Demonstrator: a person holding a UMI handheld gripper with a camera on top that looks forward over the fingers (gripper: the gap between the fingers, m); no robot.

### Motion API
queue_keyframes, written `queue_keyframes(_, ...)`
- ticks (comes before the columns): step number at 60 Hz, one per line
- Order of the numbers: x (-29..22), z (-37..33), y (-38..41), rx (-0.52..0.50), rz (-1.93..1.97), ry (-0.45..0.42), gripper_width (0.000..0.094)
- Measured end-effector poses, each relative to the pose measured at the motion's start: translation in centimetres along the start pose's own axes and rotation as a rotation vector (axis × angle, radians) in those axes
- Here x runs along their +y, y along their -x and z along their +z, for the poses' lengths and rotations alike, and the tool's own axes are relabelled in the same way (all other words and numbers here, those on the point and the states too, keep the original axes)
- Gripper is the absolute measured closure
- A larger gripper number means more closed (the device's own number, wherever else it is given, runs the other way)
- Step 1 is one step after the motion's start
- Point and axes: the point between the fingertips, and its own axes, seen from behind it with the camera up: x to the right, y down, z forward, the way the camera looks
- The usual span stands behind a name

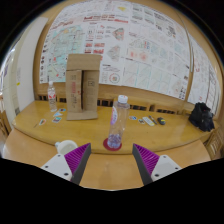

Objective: Pour water

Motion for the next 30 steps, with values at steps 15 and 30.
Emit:
queue_keyframes(15, 2.4, -15.2, 2.5, 0.034, -0.025, -0.02, 0.0084)
queue_keyframes(30, 4.1, -24.2, 3.5, 0.035, 0.011, -0.047, 0.0089)
